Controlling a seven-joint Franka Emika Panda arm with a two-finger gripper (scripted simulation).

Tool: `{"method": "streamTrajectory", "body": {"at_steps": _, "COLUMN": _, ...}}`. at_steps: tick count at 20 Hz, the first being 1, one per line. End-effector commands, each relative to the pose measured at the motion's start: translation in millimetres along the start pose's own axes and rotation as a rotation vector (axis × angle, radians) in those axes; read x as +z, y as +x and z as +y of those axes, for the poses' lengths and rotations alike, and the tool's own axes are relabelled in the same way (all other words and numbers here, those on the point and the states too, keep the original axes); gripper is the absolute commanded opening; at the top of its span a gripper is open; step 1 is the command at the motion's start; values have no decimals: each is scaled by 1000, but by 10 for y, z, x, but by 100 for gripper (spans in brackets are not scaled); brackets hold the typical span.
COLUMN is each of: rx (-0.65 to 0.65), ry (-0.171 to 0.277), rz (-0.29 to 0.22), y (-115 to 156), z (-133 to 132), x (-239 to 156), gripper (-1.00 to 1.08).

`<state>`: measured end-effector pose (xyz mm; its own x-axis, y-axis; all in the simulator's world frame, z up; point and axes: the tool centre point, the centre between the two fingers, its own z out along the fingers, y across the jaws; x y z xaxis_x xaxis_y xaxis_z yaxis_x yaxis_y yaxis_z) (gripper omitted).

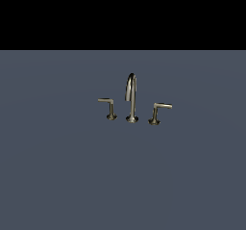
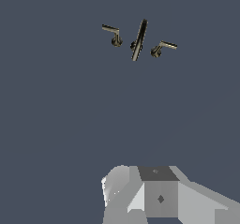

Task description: Turn on the faucet by rotating a designated handle.

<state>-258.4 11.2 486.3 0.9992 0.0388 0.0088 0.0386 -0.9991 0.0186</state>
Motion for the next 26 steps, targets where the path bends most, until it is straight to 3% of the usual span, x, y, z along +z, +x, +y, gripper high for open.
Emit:
{"method": "streamTrajectory", "body": {"at_steps": 1, "rx": 0, "ry": 0, "rz": 0, "y": 0, "z": 0, "x": 0, "gripper": -100}}
{"method": "streamTrajectory", "body": {"at_steps": 16, "rx": -26, "ry": 6, "rz": 4, "y": 3, "z": -85, "x": -73, "gripper": -100}}
{"method": "streamTrajectory", "body": {"at_steps": 26, "rx": 95, "ry": 36, "rz": 1, "y": 349, "z": -31, "x": 18, "gripper": -100}}
